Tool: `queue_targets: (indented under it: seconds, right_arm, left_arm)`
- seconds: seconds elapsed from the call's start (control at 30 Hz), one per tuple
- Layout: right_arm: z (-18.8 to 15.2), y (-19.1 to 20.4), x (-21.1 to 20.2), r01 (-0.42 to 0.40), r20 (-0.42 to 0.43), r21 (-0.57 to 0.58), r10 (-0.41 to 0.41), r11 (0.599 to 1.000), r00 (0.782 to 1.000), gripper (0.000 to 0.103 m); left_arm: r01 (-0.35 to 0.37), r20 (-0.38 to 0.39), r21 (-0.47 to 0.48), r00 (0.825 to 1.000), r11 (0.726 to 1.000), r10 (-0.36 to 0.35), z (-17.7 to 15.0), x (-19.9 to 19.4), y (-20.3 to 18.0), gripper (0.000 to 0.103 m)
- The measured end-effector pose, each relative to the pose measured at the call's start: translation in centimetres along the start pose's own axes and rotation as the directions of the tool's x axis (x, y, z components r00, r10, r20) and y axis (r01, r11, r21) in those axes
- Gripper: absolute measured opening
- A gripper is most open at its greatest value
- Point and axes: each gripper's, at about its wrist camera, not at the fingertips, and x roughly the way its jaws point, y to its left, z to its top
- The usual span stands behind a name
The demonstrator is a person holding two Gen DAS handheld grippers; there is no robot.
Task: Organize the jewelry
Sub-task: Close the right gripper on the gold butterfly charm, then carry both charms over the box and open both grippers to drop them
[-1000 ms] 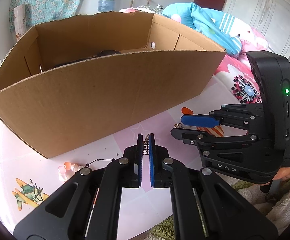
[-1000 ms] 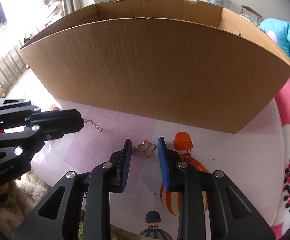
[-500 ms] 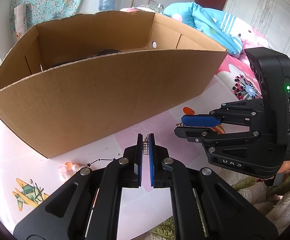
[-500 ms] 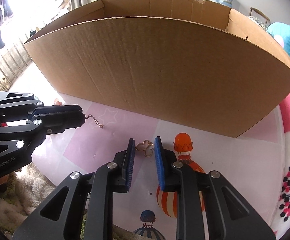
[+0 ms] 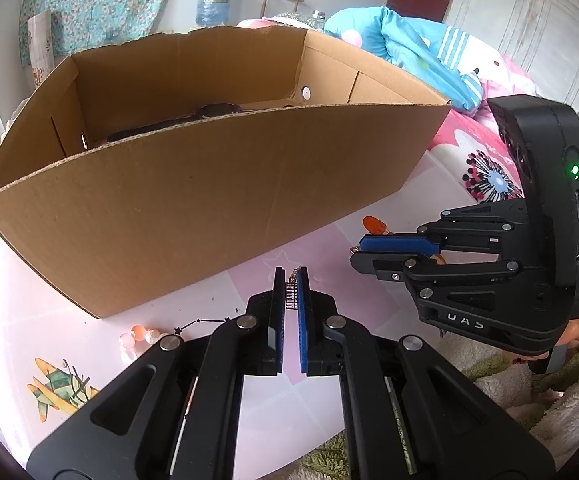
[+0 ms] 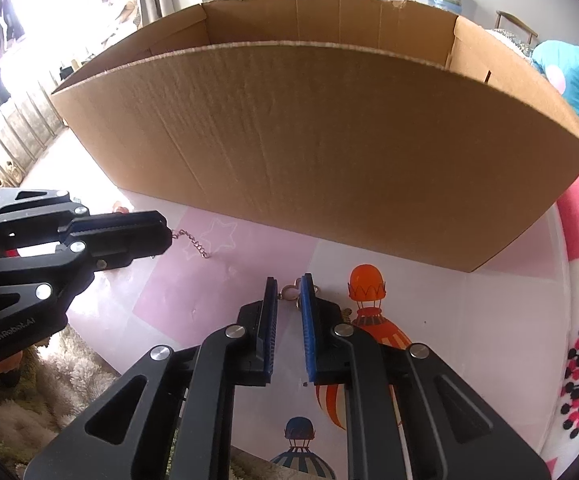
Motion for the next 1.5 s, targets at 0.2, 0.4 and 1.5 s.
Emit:
queue_targets:
  seconds: [0.2, 0.4, 1.5]
  right_arm:
    - [0.4, 0.1, -0.1, 0.004, -0.004, -0.019, -0.004, 1.0, 1.0, 0.028]
    - [0.9, -0.1, 0.5, -0.002, -0.056, -0.054, -0.001, 0.999, 0.998, 0.03]
    - [1.7, -0.6, -3.1, -0.025, -0.052, -0.067, 0.022, 0.997, 0.998, 0.02]
  left_arm:
    - [0.002, 0.0, 0.004, 1.0, 1.0, -0.002, 0.0, 0.0, -0.2, 0.005]
    - [0.004, 0.0, 0.007, 1.0, 1.0, -0.005, -0.1, -0.1, -0.1, 0.005]
    - [0.036, 0.059, 0.021, 0.998, 0.999, -0.037, 0.4, -2.7, -0.3, 0.005]
